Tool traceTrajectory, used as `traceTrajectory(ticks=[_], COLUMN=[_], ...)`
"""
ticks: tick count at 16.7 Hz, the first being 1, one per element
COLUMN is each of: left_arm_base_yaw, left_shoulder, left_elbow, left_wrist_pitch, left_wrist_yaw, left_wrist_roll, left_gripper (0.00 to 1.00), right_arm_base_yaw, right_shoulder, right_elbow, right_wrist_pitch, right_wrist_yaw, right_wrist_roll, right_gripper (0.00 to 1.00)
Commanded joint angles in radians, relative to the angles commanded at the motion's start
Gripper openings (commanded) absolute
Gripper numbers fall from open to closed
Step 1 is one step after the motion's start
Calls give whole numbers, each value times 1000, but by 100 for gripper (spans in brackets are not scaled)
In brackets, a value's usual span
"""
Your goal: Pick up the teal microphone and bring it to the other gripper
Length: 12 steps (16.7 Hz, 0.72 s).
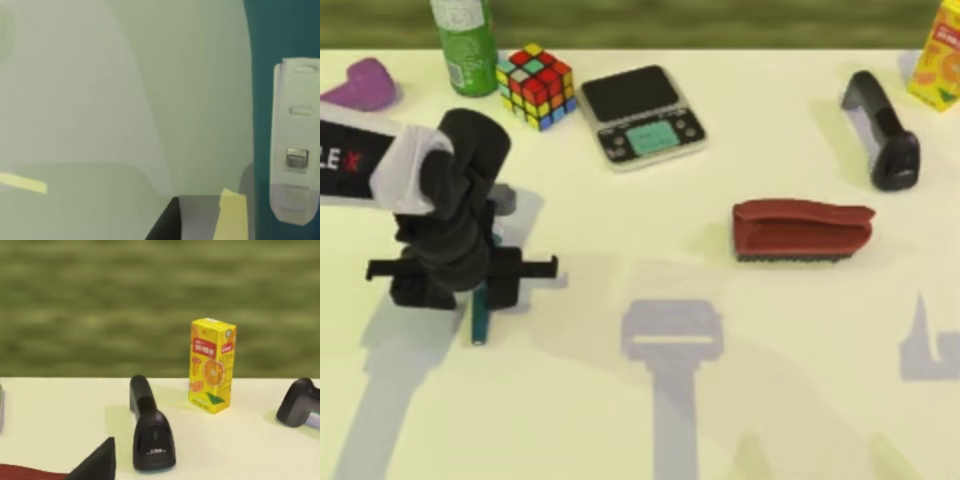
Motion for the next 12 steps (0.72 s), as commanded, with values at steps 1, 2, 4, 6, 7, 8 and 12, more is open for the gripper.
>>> traceTrajectory(ticks=[1, 2, 4, 6, 7, 8, 12], left_arm_base_yaw=[0, 0, -1, 2, 4, 6, 19], left_shoulder=[0, -1, -8, -26, -38, -52, -122], left_elbow=[0, -2, -11, -31, -46, -62, -151], left_wrist_pitch=[1, 12, 64, 155, 216, 285, 630], left_wrist_yaw=[1, 6, 30, 71, 96, 124, 256], left_wrist_roll=[0, 3, 16, 36, 48, 62, 128], left_gripper=[0, 0, 0, 0, 0, 0, 0], right_arm_base_yaw=[0, 0, 0, 0, 0, 0, 0], right_shoulder=[0, 0, 0, 0, 0, 0, 0], right_elbow=[0, 0, 0, 0, 0, 0, 0], right_wrist_pitch=[0, 0, 0, 0, 0, 0, 0], right_wrist_yaw=[0, 0, 0, 0, 0, 0, 0], right_wrist_roll=[0, 0, 0, 0, 0, 0, 0], right_gripper=[100, 100, 100, 100, 100, 100, 100])
